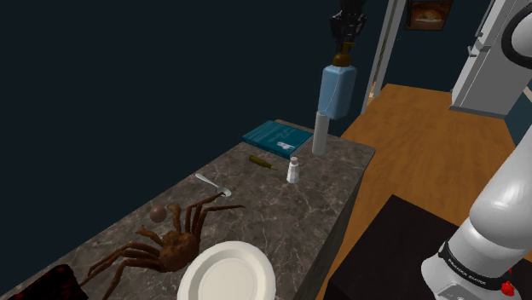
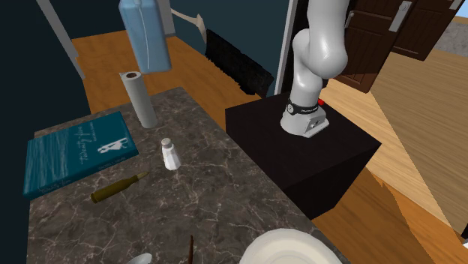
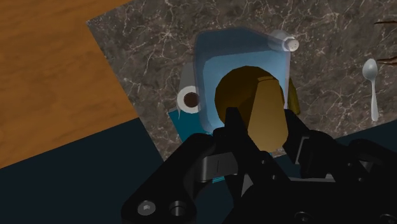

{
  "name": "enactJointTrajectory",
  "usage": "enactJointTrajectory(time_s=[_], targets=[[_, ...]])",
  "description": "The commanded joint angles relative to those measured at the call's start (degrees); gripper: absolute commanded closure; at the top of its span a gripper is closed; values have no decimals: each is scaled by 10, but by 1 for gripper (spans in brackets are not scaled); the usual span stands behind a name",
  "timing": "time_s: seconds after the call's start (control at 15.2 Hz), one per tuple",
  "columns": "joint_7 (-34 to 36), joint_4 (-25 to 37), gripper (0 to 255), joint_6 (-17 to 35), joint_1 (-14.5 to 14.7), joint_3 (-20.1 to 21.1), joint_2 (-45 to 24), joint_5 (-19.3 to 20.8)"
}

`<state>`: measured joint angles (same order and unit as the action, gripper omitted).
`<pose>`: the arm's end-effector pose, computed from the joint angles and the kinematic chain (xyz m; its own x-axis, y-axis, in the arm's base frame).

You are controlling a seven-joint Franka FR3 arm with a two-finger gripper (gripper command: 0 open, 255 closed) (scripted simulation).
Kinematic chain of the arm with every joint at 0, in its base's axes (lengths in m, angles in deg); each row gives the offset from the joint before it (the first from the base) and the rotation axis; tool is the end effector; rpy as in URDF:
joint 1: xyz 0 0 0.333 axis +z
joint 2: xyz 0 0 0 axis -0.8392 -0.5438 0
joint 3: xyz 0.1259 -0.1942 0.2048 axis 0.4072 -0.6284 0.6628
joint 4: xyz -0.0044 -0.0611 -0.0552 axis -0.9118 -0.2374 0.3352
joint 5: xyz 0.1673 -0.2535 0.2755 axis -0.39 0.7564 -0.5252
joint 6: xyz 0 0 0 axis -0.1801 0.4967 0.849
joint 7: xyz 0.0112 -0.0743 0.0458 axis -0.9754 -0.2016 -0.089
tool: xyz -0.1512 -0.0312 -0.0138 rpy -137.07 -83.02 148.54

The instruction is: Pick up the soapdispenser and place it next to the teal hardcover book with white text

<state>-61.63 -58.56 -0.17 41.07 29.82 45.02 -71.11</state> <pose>0.5377 -0.1216 0.6805 0.9690 -0.2462 0.0179 -0.2461 -0.9692 -0.0112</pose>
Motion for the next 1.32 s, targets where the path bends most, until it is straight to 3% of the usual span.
enactJointTrajectory(time_s=[0.0, 1.25], targets=[[-1, -34, 255, 22, 0, 0, 13, -1], [-5, -270, 255, 191, -2, -2, 79, -4]])
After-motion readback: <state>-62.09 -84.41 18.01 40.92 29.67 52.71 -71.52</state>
